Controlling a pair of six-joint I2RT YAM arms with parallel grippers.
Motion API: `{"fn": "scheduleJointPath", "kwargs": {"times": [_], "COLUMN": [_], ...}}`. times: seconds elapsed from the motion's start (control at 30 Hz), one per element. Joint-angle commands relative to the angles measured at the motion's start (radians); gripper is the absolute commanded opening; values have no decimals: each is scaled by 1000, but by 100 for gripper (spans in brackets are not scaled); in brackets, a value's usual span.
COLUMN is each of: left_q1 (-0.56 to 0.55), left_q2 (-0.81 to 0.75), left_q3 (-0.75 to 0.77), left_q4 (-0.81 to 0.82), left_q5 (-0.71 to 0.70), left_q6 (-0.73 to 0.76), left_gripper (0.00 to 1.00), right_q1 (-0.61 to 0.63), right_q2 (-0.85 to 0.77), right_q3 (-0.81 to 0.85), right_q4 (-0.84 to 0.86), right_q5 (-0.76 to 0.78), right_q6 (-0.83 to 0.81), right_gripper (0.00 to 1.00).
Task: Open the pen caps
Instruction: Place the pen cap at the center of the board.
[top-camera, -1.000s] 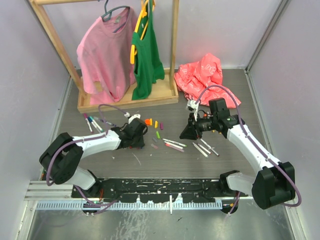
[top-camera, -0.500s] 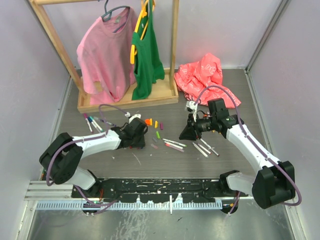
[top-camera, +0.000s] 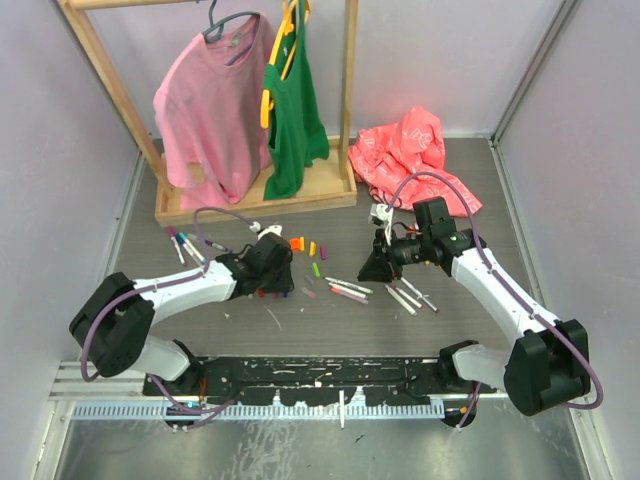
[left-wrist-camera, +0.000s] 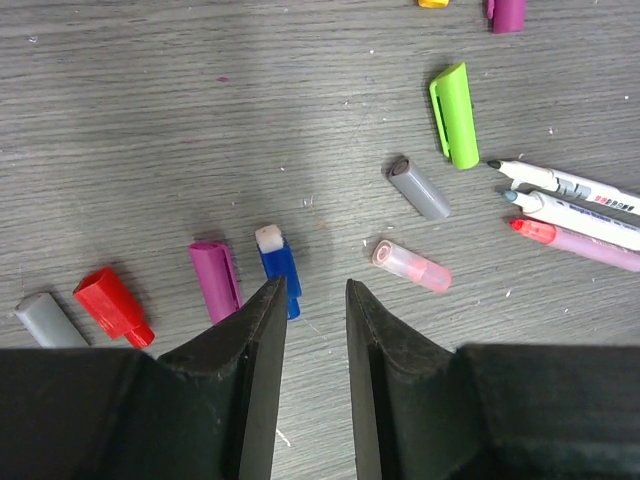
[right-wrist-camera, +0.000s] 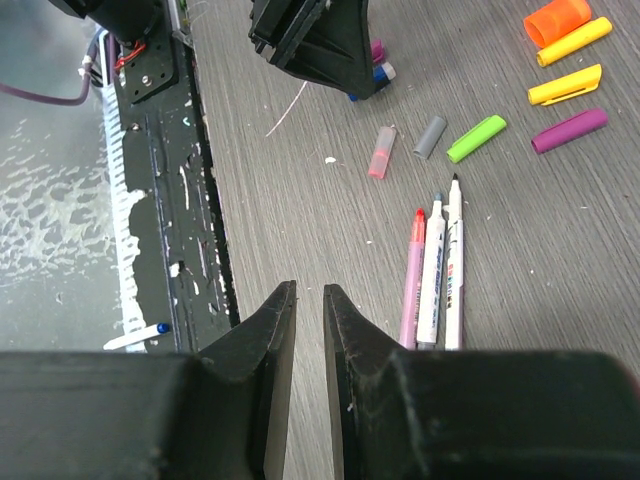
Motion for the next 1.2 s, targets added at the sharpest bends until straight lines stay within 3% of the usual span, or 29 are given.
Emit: {"fn": "scheduleJointPath", "kwargs": {"times": [0.0,1.17], "left_q1": [5,7], "left_q2": [-31,-46], "left_q3": [21,26], "left_q4": [35,24], "left_q5": [21,17], "left_q6": [24,54], "left_gripper": [31,33], "right_q1": [8,17], "right_q2": [-2,3], "right_q3": [43,46], "right_q4": [0,-12], "right_q5": [-12,-12], "right_q6": [-21,-32], "right_gripper": [24,24]}}
